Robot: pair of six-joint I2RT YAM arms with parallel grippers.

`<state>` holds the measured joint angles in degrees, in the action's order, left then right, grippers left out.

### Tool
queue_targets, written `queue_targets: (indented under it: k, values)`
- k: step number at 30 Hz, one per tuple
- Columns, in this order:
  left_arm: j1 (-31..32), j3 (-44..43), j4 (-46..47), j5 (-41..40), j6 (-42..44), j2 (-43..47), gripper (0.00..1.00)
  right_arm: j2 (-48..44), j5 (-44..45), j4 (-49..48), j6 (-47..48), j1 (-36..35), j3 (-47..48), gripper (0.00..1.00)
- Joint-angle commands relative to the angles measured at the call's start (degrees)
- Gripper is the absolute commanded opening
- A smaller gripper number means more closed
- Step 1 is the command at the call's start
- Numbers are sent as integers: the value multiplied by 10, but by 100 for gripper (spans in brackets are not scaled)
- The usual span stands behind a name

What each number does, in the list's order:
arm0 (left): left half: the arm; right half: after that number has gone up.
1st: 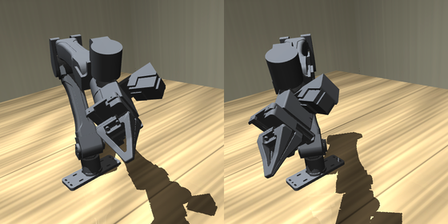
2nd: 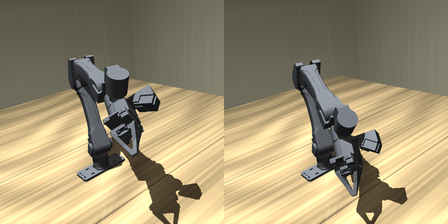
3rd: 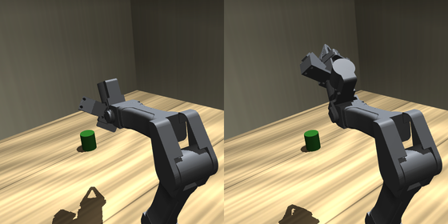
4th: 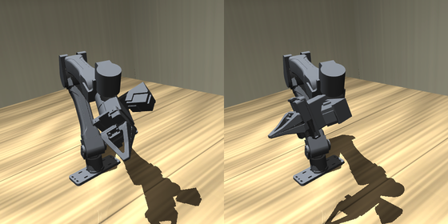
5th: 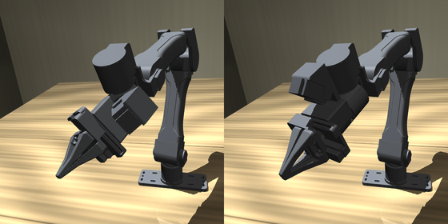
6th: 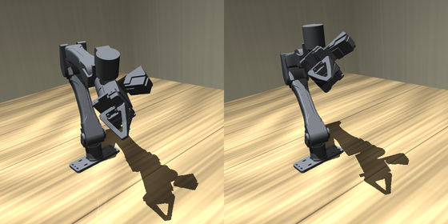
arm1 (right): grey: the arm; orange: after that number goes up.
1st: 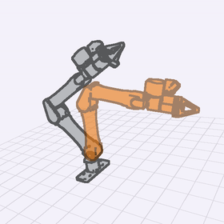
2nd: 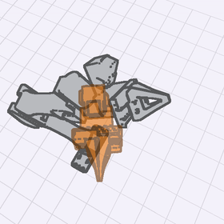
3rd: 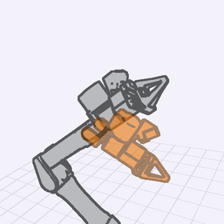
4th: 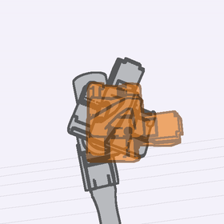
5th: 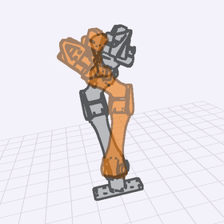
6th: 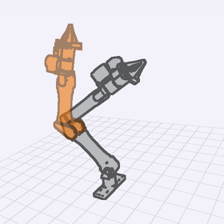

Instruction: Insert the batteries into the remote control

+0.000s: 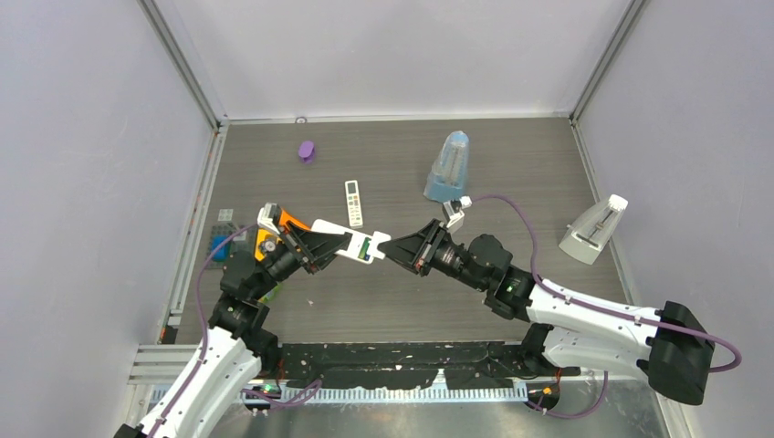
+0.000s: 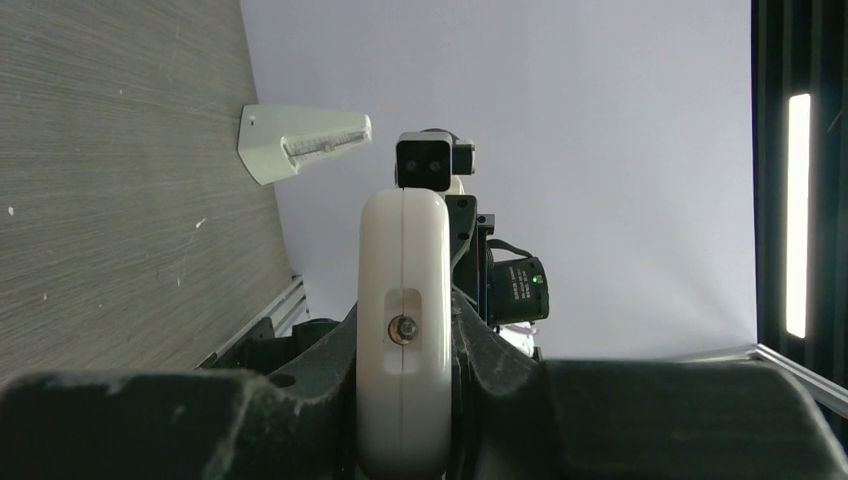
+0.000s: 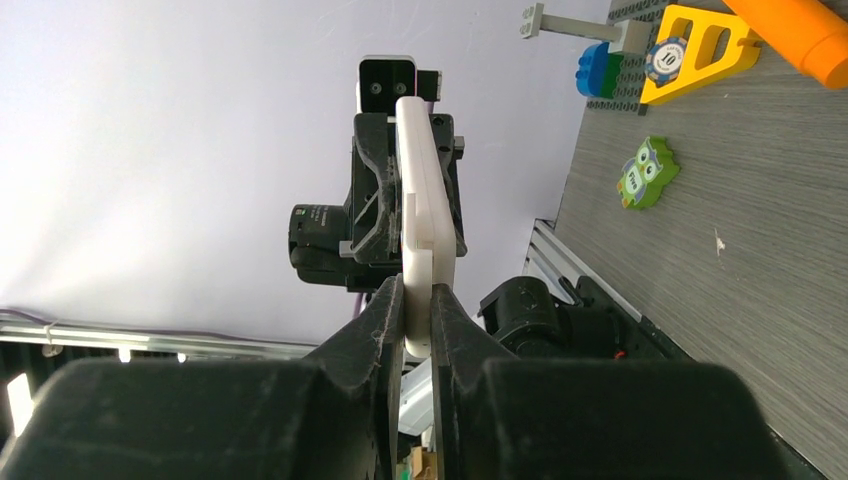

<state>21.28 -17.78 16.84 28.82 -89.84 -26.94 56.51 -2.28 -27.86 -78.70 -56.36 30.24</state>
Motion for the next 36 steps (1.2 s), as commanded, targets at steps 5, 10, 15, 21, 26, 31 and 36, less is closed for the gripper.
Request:
queue_targets:
  k: [5, 10, 15, 21, 26, 31, 36]
  values:
    - [2, -30, 35, -27, -19, 19, 0, -6, -1, 7, 4, -7, -6, 5]
    - [2, -30, 33, -27, -24, 20, 0, 6, -4, -2, -1, -9, -7, 5]
    - [2, -29, 38, -27, -28, 19, 0, 17, -4, -4, -3, -16, -4, 5]
    - [2, -29, 44, -26, -31, 16, 0, 37, -6, -13, -7, -22, -2, 5]
    - [2, -29, 57, -17, -33, 15, 0, 45, -6, 4, -14, -23, 0, 8]
    - [2, -28, 76, -7, -39, 12, 0, 56, -13, 69, -16, -23, 14, 20]
    - [2, -29, 93, 0, -44, 5, 0, 67, -17, 125, -5, -22, 37, 29]
